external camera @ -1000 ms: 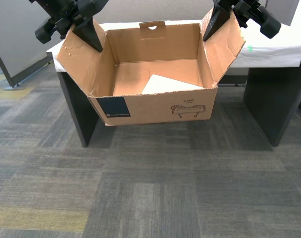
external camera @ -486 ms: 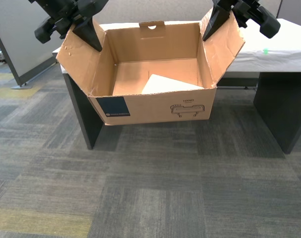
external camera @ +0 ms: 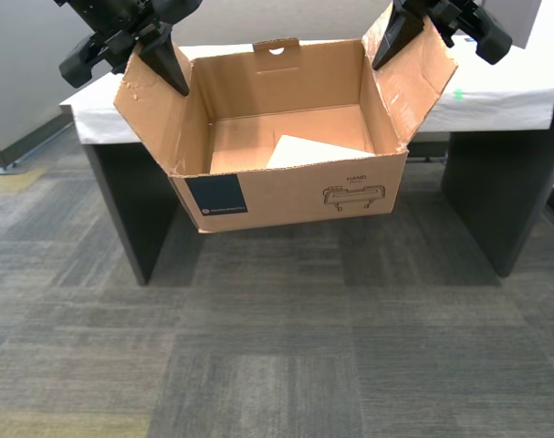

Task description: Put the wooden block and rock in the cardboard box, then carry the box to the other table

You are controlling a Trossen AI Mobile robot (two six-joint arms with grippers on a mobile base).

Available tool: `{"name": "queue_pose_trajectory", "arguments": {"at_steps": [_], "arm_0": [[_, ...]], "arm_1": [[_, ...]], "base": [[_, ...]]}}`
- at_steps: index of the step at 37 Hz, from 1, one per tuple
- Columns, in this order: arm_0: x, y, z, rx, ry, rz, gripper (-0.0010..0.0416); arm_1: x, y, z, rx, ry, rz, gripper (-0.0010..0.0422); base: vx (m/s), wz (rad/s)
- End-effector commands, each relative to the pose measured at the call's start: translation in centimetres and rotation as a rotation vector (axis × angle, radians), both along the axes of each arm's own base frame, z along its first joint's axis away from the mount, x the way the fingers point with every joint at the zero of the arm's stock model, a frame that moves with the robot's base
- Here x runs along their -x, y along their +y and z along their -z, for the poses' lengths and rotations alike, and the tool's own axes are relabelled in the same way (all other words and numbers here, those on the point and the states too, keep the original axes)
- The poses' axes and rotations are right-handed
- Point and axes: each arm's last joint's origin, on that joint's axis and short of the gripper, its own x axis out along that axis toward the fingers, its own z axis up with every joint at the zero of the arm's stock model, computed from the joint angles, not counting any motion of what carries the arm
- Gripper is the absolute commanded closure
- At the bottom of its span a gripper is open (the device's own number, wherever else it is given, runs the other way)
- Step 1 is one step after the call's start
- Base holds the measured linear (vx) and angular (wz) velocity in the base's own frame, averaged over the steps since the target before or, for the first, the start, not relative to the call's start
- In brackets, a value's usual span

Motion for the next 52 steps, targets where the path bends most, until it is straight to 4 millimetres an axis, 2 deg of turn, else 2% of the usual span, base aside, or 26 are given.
{"name": "queue_pose_trajectory", "arguments": {"at_steps": [1,18,30,45,52], "arm_0": [[-0.03,0.08,-0.18,-0.012,-0.012,-0.015,0.0406],[0.37,-0.11,0.13,0.012,0.037,-0.018,0.0406],[0.45,-0.14,0.29,0.026,0.045,-0.033,0.0406],[0.5,-0.03,0.29,-0.002,0.095,0.034,0.0406],[0.52,-0.01,0.26,-0.011,0.108,0.053,0.0406]], "arm_1": [[0.2,-0.21,-0.06,0.039,0.031,0.01,0.0413],[0.48,-0.38,-0.02,0.058,0.06,0.032,0.0413],[0.38,-0.43,-0.06,0.049,0.02,0.077,0.0413],[0.38,-0.39,-0.05,0.007,-0.071,0.22,0.0413],[0.44,-0.45,-0.06,0.018,-0.065,0.226,0.0413]], "base": [[0.053,-0.158],[0.096,-0.117],[0.134,-0.061],[0.126,0.234],[0.125,0.229]]}}
